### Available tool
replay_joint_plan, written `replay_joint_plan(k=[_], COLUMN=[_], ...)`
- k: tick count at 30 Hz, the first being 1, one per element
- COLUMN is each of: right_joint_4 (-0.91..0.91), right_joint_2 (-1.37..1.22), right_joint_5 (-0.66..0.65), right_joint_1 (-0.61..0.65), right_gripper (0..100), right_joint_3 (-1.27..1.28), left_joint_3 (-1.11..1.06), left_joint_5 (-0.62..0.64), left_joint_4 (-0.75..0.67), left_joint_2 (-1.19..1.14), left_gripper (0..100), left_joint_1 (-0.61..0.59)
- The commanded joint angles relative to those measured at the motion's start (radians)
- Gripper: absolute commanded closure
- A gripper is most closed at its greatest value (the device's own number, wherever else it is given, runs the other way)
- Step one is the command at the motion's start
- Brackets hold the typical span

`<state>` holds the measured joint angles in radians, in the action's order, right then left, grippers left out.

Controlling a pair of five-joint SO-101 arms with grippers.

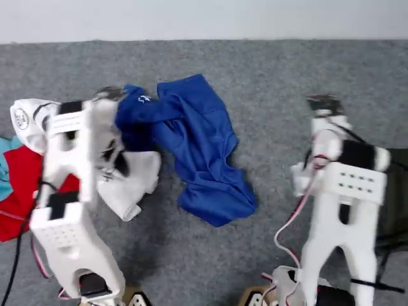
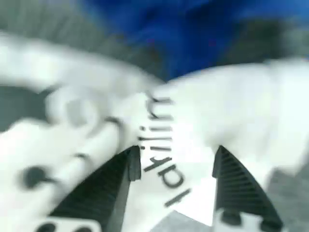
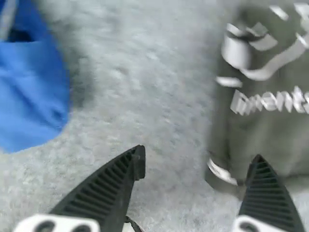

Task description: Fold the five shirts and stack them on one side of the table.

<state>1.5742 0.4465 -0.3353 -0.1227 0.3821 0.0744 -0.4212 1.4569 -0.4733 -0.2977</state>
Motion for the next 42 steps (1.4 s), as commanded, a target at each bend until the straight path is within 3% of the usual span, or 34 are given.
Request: replay_joint_plan(k=[1, 6, 11, 16, 21, 31, 35, 42], right_joint_4=[-0.012, -0.016, -0.016, -0.050, -0.159, -0.575, -0.771, -0.920], right_joint_2=[0.016, 0.015, 0.015, 0.013, 0.013, 0.013, 0.007, -0.225], right_joint_5=[-0.052, -0.071, -0.120, -0.152, -0.161, -0.153, -0.153, -0.155], right_joint_1=[0.179, 0.435, 0.673, 0.852, 0.926, 0.835, 0.700, 0.430], right_gripper=[66.0, 66.0, 66.0, 66.0, 66.0, 66.0, 66.0, 67.7], right_joint_3=[-0.011, -0.011, -0.012, 0.072, 0.229, 0.525, 0.641, 0.620], left_joint_3=[0.021, 0.067, 0.140, 0.176, 0.255, 0.315, 0.315, 0.312], left_joint_5=[-0.057, -0.130, -0.130, -0.126, -0.123, 0.064, 0.069, 0.071], left_joint_4=[-0.018, -0.014, 0.038, 0.161, 0.292, 0.295, 0.295, 0.295], left_joint_2=[-0.029, -0.034, -0.035, -0.034, -0.034, -0.034, -0.034, -0.035], left_gripper=[75, 75, 75, 75, 75, 75, 75, 75], left_joint_1=[-0.201, -0.399, -0.488, -0.423, -0.295, -0.126, -0.112, -0.110])
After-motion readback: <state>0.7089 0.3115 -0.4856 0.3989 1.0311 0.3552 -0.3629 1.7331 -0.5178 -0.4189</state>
